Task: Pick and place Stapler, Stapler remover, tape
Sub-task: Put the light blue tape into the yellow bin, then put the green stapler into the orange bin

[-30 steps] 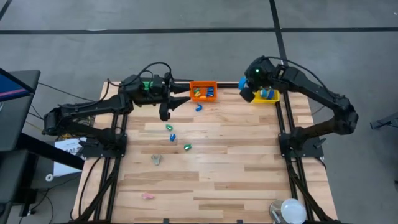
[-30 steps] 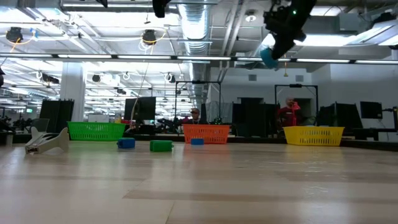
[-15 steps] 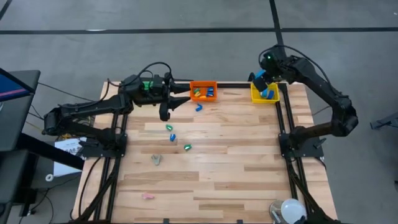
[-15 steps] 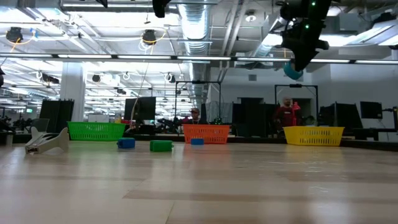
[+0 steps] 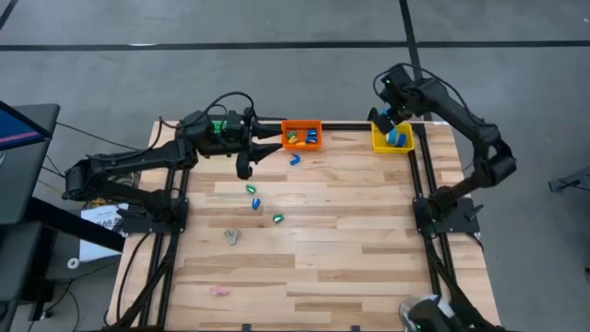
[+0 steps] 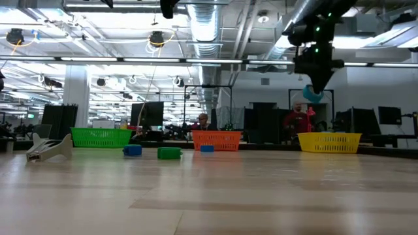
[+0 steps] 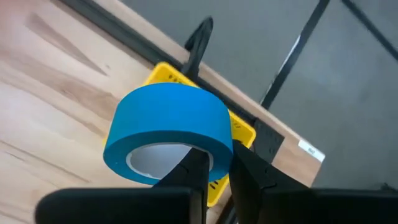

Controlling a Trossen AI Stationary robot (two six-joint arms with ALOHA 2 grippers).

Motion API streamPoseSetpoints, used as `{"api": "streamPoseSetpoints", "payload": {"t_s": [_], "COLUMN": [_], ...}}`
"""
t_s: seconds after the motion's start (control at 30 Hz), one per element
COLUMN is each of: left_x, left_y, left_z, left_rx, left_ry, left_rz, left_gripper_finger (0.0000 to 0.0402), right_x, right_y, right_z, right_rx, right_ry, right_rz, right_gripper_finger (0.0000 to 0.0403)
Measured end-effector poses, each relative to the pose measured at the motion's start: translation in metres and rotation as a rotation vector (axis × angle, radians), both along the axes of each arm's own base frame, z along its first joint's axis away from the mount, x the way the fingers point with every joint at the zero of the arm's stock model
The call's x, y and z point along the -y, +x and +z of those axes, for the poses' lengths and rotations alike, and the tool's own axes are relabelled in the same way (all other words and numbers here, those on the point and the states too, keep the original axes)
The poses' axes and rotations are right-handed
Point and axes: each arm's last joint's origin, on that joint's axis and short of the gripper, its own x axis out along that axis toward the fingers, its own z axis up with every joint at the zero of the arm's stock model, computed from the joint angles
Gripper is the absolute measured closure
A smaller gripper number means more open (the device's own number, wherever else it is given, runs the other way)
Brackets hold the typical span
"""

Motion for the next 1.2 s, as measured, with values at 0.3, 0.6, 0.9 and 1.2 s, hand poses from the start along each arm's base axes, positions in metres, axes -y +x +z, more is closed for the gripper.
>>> {"api": "streamPoseSetpoints", "payload": {"t_s": [0.3,0.6,0.9,1.2], "left_x": [0.000,0.000,0.000,0.000], "left_y": [0.000,0.000,0.000,0.000], "left_z": [0.000,0.000,0.000,0.000], "left_rx": [0.000,0.000,-0.001,-0.001], "left_ry": [0.000,0.000,-0.001,-0.009], "left_rz": [0.000,0.000,0.000,-0.001], "left_gripper_finger": [0.0210,0.0210,0.0210,0.0210], "right_x": [0.016,0.018,0.017,0.017], "right_y": [0.004,0.006,0.006,0.007], "right_z": [-0.036,-0.044,-0.044,-0.042], "right_rx": [-0.124,-0.156,-0.140,-0.123], "right_ry": [0.173,0.223,0.244,0.220], "right_rz": [-0.021,-0.021,0.006,0.014], "right_gripper_finger": [0.0365,0.0333,0.0243,0.0189]}}
